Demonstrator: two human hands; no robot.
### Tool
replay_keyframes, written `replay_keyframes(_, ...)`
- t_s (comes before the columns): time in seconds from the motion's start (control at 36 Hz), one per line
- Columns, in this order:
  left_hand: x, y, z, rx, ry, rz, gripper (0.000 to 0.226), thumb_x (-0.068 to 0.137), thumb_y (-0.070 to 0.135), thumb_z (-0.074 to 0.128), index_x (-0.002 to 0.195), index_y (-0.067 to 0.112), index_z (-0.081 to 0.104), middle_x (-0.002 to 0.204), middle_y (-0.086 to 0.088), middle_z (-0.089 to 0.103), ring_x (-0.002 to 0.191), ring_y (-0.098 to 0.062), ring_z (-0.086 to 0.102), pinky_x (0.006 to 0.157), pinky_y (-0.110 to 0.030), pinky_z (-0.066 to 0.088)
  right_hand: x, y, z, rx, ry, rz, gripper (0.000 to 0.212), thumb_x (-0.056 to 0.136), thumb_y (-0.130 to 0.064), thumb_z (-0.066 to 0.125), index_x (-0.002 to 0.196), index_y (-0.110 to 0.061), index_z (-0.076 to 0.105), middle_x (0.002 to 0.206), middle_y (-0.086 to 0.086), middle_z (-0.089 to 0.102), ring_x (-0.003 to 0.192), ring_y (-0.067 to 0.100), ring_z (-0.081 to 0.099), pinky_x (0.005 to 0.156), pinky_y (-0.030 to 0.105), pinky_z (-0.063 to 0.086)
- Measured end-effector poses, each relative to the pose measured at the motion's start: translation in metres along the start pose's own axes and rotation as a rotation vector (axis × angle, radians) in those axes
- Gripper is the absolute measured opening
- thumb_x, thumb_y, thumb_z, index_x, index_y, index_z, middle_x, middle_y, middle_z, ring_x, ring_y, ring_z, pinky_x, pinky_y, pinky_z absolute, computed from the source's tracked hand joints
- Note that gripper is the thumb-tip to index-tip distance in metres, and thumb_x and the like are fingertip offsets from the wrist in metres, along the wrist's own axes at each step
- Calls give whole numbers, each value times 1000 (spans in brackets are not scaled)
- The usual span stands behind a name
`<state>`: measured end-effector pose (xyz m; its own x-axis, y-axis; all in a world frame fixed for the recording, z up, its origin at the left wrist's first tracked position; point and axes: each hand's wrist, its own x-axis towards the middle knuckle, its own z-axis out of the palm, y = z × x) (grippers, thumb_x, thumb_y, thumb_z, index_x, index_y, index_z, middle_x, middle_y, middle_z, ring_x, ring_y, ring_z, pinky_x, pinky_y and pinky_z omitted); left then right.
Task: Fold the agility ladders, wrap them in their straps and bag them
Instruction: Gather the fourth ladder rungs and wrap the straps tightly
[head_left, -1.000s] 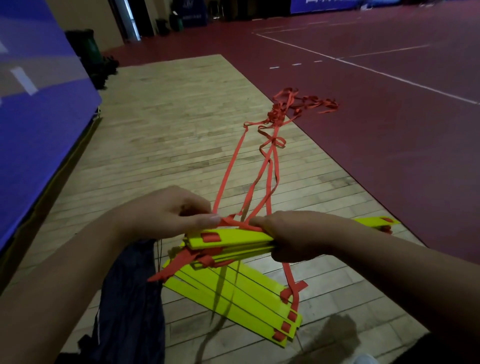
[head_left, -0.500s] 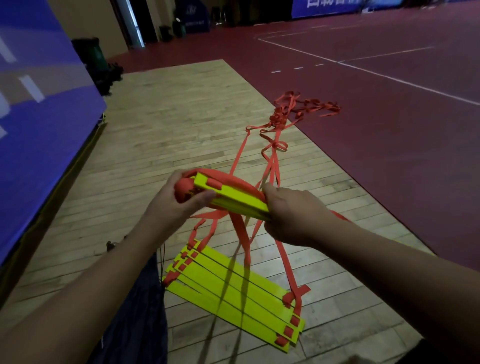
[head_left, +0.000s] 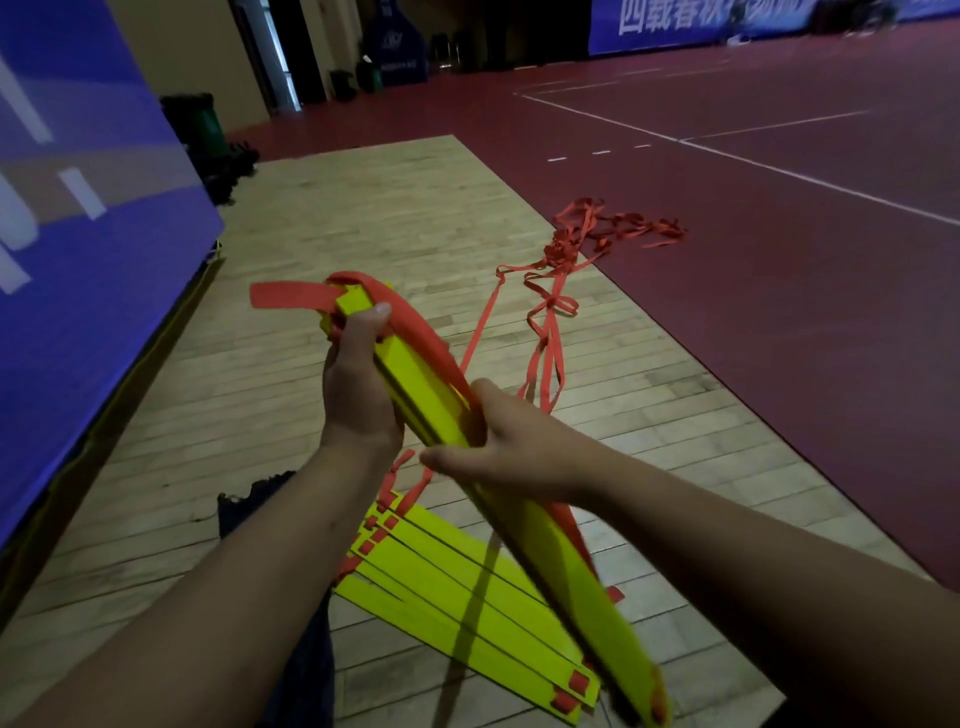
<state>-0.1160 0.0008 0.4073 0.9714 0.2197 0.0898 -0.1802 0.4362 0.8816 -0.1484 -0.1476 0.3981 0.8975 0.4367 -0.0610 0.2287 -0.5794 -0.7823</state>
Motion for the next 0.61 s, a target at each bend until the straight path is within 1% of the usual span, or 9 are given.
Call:
replay_keyframes(0.11,5,10,5,-62,-196,-55,55,64,44,67,101,4,57,85,-19,55,74,-32,59,68,-36,50,5,8,-15,433,-130,22,36,94,-52,58,119,-26,63,116,4,72,106,21,69,97,40,55)
replay_keyframes(0.17,6,12,8,-51,-247,-64,57,67,44,67,106,6,51,90,-19,48,76,-31,54,68,-36,46,8,16,-18,582,-243,58,43,93,-54,58,122,-22,62,116,3,73,108,22,70,94,38,56)
replay_keyframes(0.25,9,12,10,-58,-283,-53,51,71,44,63,102,4,53,88,-21,53,73,-31,57,67,-36,48,12,23,-20,856,-379,88,55,85,-57,68,119,-14,65,102,3,76,93,18,73,79,30,58)
replay_keyframes(0.28,10,12,11,-78,-291,-44,46,73,42,62,98,5,55,84,-19,57,71,-30,59,67,-35,49,14,24,-21,951,-419,95,64,75,-63,75,115,-13,70,102,6,76,92,20,73,79,32,59)
replay_keyframes(0.33,12,14,11,-113,-297,-35,43,74,41,59,98,6,57,77,-13,63,70,-29,61,67,-35,51,17,26,-25,1100,-500,87,81,68,-75,71,114,-8,74,110,14,74,101,27,71,87,38,58)
replay_keyframes(0.39,14,15,12,-129,-303,-31,40,78,40,55,98,6,58,74,-11,65,69,-28,61,68,-34,51,22,27,-26,1131,-509,94,91,71,-78,66,125,-4,68,119,18,70,108,32,68,91,41,56)
replay_keyframes(0.44,15,16,14,-127,-320,-26,36,82,39,49,91,7,60,72,-10,66,69,-28,62,69,-34,50,26,30,-22,1076,-466,92,95,65,-73,77,131,-7,63,116,16,70,104,29,69,88,41,58)
replay_keyframes(0.56,9,11,24,-56,-361,-56,40,84,41,41,88,5,58,72,-14,66,68,-30,63,67,-32,54,25,26,-14,1016,-386,73,61,64,-52,89,106,-11,74,89,12,74,78,22,72,71,34,61)
replay_keyframes(0.61,7,9,27,-43,-364,-69,41,82,41,43,87,4,60,73,-15,65,68,-30,64,67,-33,54,24,24,-12,1017,-356,92,68,63,-48,88,110,-5,66,85,14,73,75,25,72,71,36,61)
